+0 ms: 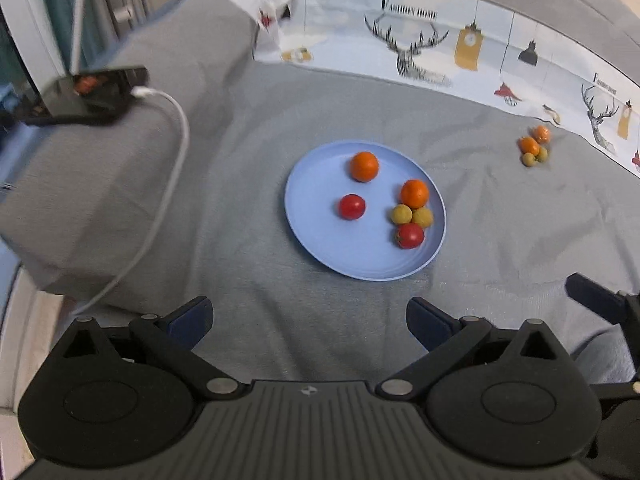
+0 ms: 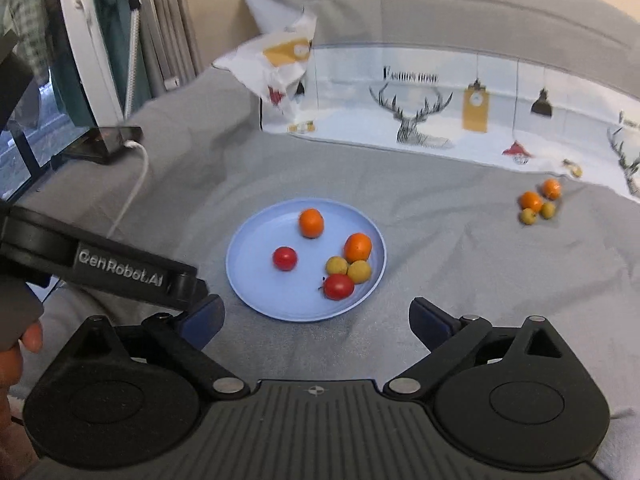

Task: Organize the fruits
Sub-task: 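Lift both tools away from the plate and move toward the remaining fruit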

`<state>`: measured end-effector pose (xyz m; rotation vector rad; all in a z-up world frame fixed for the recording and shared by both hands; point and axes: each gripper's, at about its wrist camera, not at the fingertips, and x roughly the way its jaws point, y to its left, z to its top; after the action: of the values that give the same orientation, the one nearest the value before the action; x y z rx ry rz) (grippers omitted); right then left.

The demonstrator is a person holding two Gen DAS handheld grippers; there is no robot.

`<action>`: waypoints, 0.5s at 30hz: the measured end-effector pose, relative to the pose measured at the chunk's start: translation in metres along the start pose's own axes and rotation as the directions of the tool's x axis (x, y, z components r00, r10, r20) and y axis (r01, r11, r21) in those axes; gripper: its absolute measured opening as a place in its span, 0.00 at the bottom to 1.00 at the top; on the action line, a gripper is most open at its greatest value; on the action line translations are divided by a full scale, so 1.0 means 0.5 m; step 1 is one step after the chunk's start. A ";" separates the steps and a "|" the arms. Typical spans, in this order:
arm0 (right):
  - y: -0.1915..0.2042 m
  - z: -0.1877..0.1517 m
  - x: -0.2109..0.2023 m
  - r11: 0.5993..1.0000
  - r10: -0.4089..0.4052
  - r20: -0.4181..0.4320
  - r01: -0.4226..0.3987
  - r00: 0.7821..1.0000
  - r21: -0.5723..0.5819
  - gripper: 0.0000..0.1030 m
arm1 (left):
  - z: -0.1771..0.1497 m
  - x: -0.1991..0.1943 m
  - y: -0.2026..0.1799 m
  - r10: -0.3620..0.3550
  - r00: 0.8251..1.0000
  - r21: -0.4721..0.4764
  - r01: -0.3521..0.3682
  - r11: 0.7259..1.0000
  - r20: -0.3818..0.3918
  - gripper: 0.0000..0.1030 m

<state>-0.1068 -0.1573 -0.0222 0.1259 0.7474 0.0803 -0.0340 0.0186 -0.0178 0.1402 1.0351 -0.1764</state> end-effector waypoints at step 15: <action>0.010 -0.035 -0.161 0.999 -0.031 0.188 0.036 0.982 -0.023 0.97 | -0.058 -0.145 -0.031 0.016 0.985 0.021 -0.020 1.000 0.171 1.00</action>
<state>-0.1778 -0.1602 0.0200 0.0947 0.5601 0.0451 -0.0976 0.0150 0.0295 0.1525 0.8610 -0.1808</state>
